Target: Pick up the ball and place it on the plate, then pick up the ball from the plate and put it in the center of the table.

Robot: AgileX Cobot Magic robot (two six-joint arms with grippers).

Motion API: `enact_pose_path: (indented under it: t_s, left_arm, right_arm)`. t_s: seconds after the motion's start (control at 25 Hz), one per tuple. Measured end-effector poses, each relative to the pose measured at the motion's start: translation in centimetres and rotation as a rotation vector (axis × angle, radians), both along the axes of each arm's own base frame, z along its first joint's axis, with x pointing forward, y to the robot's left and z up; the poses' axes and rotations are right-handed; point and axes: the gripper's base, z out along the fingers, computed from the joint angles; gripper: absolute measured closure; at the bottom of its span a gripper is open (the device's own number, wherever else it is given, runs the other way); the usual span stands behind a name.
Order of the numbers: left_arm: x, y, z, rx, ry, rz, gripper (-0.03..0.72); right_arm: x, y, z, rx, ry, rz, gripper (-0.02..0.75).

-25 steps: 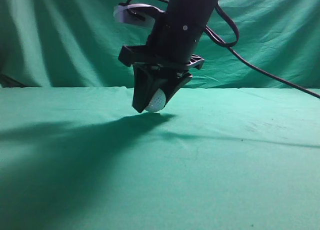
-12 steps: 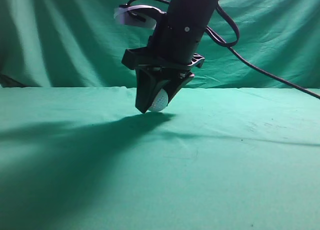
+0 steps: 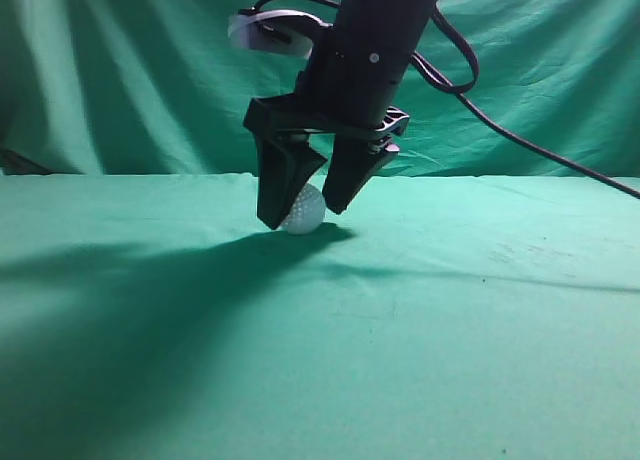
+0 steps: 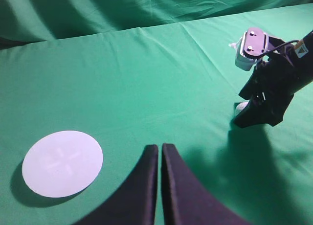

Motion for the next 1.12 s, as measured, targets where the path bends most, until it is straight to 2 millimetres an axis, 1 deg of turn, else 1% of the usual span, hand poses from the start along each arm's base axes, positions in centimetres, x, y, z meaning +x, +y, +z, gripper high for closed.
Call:
enact_pose_path:
  t_s: [0.08, 0.16, 0.28, 0.36, 0.4, 0.48, 0.52, 0.56, 0.64, 0.8, 0.88, 0.96, 1.04, 1.12]
  left_arm:
    - [0.0, 0.0, 0.0, 0.000, 0.000, 0.000, 0.688]
    - [0.0, 0.0, 0.0, -0.005, 0.000, -0.001, 0.688]
    - [0.0, -0.1, 0.1, -0.024, -0.001, -0.004, 0.688]
    - [-0.1, -0.1, 0.1, -0.030, -0.004, -0.005, 0.688]
    - [-0.1, -0.1, 0.1, -0.030, -0.009, -0.004, 0.688]
    - [-0.4, -0.1, 0.3, -0.034, -0.029, -0.002, 0.688]
    - [-0.6, -0.1, 0.4, -0.036, -0.040, -0.002, 0.688]
    - [-0.9, -0.1, 0.5, -0.039, -0.054, -0.002, 0.688]
    - [-1.5, -0.2, 0.8, -0.050, -0.088, -0.004, 0.688]
    - [-3.0, -0.3, 1.1, -0.051, -0.145, -0.016, 0.688]
    - [-3.9, -0.5, 1.0, -0.044, -0.152, -0.039, 0.688]
    - [-4.6, -0.7, 0.8, -0.038, -0.151, -0.062, 0.688]
    - [-5.3, -0.8, 0.7, -0.035, -0.160, -0.076, 0.688]
    - [-5.8, -0.9, 0.6, -0.053, -0.169, -0.071, 0.688]
  right_arm:
    - [0.0, 0.0, 0.6, 0.002, -0.005, 0.005, 0.220]
    - [0.0, 0.0, 2.4, 0.022, -0.028, 0.010, 0.220]
    - [-0.4, -0.2, 7.4, 0.072, -0.095, 0.006, 0.220]
    - [-1.0, -0.9, 11.1, 0.099, -0.143, -0.028, 0.220]
    - [-1.6, -1.6, 13.3, 0.101, -0.176, -0.047, 0.327]
    - [-2.8, -2.9, 16.1, 0.089, -0.202, -0.088, 0.535]
    - [-3.6, -3.8, 17.5, 0.080, -0.213, -0.111, 0.608]
    - [-4.5, -4.6, 18.9, 0.073, -0.220, -0.138, 0.661]
    - [-6.2, -6.2, 21.2, 0.071, -0.222, -0.183, 0.738]
    - [-10.3, -9.1, 25.3, 0.096, -0.226, -0.214, 0.738]
    - [-12.6, -10.7, 26.9, 0.135, -0.256, -0.219, 0.738]
    - [-15.0, -12.3, 27.5, 0.173, -0.293, -0.221, 0.738]
    - [-16.9, -13.7, 26.9, 0.196, -0.314, -0.227, 0.738]
    - [-19.5, -15.5, 26.0, 0.243, -0.352, -0.239, 0.738]
